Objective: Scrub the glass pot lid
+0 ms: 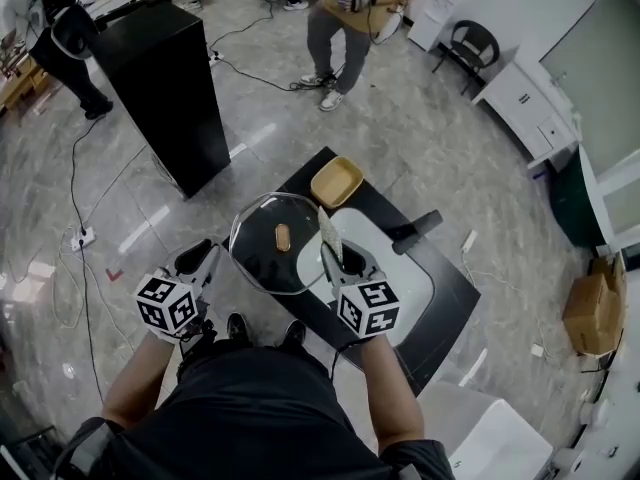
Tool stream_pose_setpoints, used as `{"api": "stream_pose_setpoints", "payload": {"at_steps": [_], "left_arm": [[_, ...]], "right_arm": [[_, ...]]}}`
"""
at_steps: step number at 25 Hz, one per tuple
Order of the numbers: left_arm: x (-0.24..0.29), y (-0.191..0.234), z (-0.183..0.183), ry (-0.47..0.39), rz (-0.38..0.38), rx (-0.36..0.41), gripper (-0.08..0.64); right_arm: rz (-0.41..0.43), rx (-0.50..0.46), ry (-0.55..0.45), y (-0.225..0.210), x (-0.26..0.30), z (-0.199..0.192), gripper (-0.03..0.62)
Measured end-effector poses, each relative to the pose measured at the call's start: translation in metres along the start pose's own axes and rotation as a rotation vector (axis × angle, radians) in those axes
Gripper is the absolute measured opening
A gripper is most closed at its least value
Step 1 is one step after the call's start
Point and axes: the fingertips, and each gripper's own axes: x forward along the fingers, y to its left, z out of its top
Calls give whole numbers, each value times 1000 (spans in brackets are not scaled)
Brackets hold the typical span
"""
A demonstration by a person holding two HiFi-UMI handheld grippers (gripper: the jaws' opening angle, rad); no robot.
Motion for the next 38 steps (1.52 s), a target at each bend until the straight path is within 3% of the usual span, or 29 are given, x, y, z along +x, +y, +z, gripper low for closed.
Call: {"api": "stream_pose_setpoints", "payload": {"at_steps": [3, 7, 10, 14, 18, 22, 38], "left_arm": [[-3, -12, 44, -87, -38, 3, 74], [-13, -42, 94, -192, -126, -21, 74], [-20, -69, 111, -235, -176, 2, 74], [-19, -82, 99, -229, -126, 159, 74], [-16, -88, 75, -178, -140, 185, 74], [-19, -83, 76, -171, -120, 267, 74], [-8, -86, 78, -176, -144, 242, 74]], "right_arm": [[-41, 38, -84, 0, -21, 33, 66], [-24, -28, -113, 28, -35, 67, 66], [-14, -44, -207, 50, -45, 95, 65], [-40, -79, -318, 62, -46, 110, 66], [-71, -74, -334, 64, -40, 105, 66], [-87, -81, -354, 70, -39, 102, 66], [-79, -104, -362, 70, -33, 98, 64]]}}
